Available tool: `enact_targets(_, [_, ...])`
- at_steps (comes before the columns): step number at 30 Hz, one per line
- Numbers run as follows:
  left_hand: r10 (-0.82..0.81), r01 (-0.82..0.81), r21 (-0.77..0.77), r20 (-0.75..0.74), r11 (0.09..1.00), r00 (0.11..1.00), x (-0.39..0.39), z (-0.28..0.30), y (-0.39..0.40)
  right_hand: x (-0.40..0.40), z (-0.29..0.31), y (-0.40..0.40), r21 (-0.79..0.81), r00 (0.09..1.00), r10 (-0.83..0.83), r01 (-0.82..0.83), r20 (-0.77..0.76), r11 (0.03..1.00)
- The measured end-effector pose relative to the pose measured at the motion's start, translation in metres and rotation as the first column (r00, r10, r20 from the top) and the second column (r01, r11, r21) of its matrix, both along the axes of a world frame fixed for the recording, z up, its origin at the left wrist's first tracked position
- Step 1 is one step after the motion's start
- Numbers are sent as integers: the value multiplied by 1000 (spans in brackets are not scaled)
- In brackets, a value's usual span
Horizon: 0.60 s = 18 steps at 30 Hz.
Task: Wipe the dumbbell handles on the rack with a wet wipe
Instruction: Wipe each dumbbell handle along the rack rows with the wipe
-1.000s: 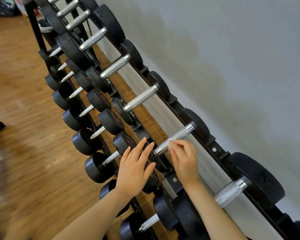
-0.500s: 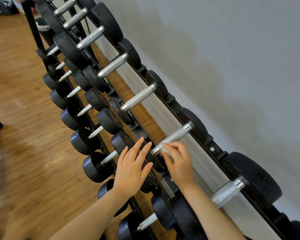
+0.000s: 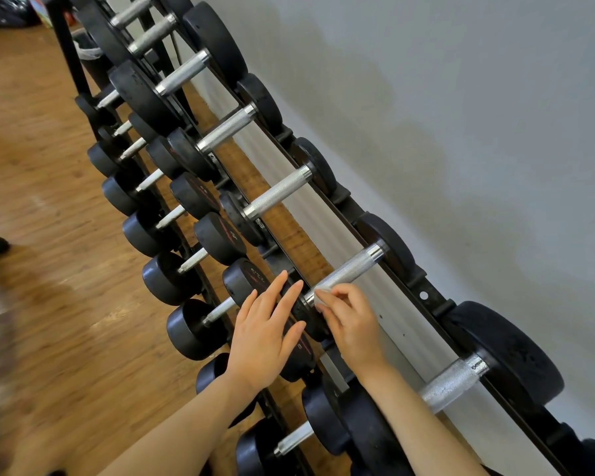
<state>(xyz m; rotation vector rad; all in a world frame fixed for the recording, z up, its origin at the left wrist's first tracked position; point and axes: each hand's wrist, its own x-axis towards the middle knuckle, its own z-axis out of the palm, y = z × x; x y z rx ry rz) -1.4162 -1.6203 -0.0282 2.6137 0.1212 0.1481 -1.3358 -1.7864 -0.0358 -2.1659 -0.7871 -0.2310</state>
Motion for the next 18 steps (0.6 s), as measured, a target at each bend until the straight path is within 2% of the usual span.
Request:
enact_targets(3, [-10,10,-32,-5,999,1000,0,0,0,3,-4,-2,58,994,-109,111,-31,992])
enact_targets(6, [-7,7,-73,3,997,1000,-2,-2,-2,0,-4,-1,-1,999,-30,30,15,1000])
enact_targets(9, [30,-28,-119,20,993,999,-4,-6,-5,-1,-3,1,-84,995,27,-19,96,996])
enact_targets(14, [69,-63,-176,30,982,997,-6,-5,-8,7,-9,-1,-171,958,-78,128,275,977])
enact_targets(18, [54,-49,-153,30,987,998,-6,-3,-6,12,-4,-1,-257,935,152,-69,319,964])
